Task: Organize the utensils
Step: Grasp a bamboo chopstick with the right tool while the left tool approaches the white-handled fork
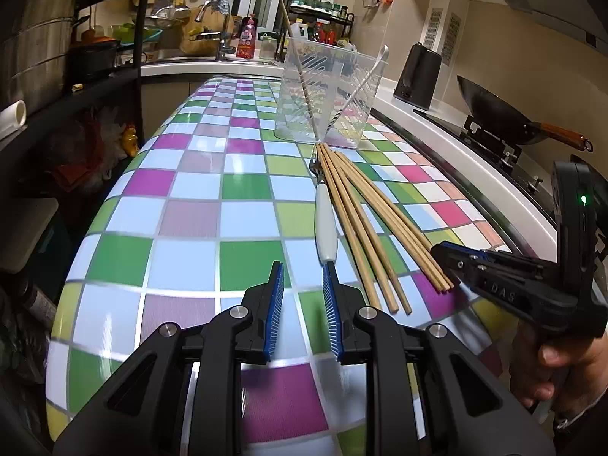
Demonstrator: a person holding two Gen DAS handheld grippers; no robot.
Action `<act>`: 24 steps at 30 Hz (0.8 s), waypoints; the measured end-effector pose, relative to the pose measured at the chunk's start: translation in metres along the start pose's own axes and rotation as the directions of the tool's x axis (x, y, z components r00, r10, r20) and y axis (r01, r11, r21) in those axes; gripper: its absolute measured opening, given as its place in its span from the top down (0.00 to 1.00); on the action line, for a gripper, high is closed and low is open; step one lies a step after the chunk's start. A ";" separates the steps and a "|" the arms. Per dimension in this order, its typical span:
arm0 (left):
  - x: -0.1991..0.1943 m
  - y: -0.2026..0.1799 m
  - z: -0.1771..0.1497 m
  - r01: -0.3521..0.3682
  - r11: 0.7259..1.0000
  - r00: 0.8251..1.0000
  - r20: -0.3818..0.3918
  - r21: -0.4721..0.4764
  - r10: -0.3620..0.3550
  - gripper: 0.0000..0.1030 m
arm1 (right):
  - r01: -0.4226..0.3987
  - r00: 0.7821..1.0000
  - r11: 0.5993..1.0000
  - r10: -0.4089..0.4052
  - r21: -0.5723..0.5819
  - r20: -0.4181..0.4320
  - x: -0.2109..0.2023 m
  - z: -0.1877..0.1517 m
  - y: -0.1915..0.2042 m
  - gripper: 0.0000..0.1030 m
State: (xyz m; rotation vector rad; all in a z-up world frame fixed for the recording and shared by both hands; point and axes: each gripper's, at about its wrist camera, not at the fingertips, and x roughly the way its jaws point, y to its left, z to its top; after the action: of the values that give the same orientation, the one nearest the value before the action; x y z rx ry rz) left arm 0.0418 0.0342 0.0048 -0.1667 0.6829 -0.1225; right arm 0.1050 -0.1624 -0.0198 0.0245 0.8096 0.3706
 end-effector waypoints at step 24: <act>0.068 -0.021 0.038 -0.058 0.997 0.979 -0.193 0.055 0.068 0.82 | 0.065 0.998 0.998 -0.066 0.007 0.007 -0.001 -0.001 0.009 0.94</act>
State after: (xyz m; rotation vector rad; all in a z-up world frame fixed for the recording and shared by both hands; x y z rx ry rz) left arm 0.1168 0.0068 -0.0040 -0.0862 0.8790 -0.0952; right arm 0.1010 -0.1544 -0.0187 0.0053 0.8024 0.3058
